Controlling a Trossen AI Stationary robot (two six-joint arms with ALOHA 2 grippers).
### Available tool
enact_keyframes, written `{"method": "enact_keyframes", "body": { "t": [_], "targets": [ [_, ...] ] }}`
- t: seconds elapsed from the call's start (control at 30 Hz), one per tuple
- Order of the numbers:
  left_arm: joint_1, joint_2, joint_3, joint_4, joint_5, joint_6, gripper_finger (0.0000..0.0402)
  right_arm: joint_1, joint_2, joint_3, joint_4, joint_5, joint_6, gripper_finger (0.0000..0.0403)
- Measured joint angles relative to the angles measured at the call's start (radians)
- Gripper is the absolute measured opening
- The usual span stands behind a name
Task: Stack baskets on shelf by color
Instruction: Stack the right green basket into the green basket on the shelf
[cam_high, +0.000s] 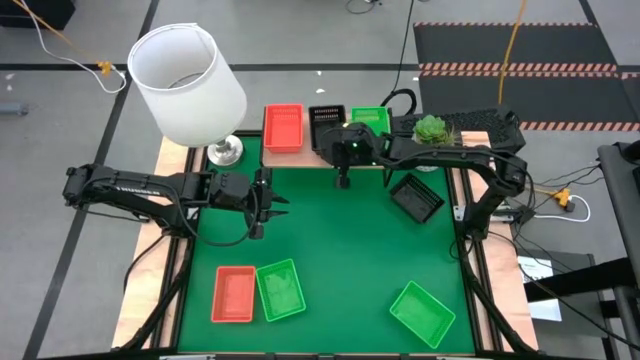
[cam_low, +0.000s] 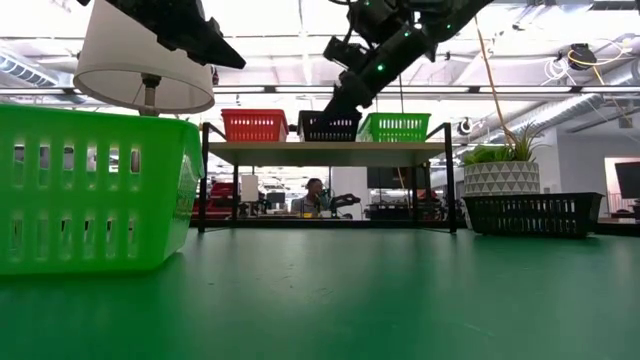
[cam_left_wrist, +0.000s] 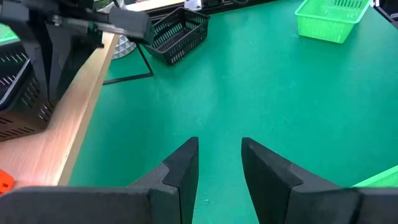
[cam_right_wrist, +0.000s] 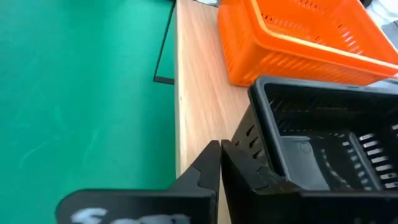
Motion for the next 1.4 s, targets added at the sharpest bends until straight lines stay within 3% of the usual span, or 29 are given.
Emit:
{"method": "enact_keyframes", "body": {
  "t": [0.27, 0.43, 0.77, 1.4],
  "targets": [
    [0.0, 0.0, 0.0, -0.002, 0.0, 0.006, 0.0124, 0.0, -0.001, 0.0, 0.045, 0.026, 0.044, 0.0002],
    [0.0, 0.0, 0.0, -0.005, 0.0, 0.006, 0.0124, 0.026, -0.067, 0.0, 0.012, 0.036, 0.058, 0.0002],
    [0.0, 0.0, 0.0, -0.002, 0.0, 0.008, 0.0124, -0.008, -0.161, 0.001, -0.145, 0.235, 0.059, 0.0002],
    [0.0, 0.0, 0.0, 0.001, 0.0, 0.002, 0.0124, -0.014, -0.158, 0.0, -0.199, 0.189, 0.143, 0.0002]
  ]
}}
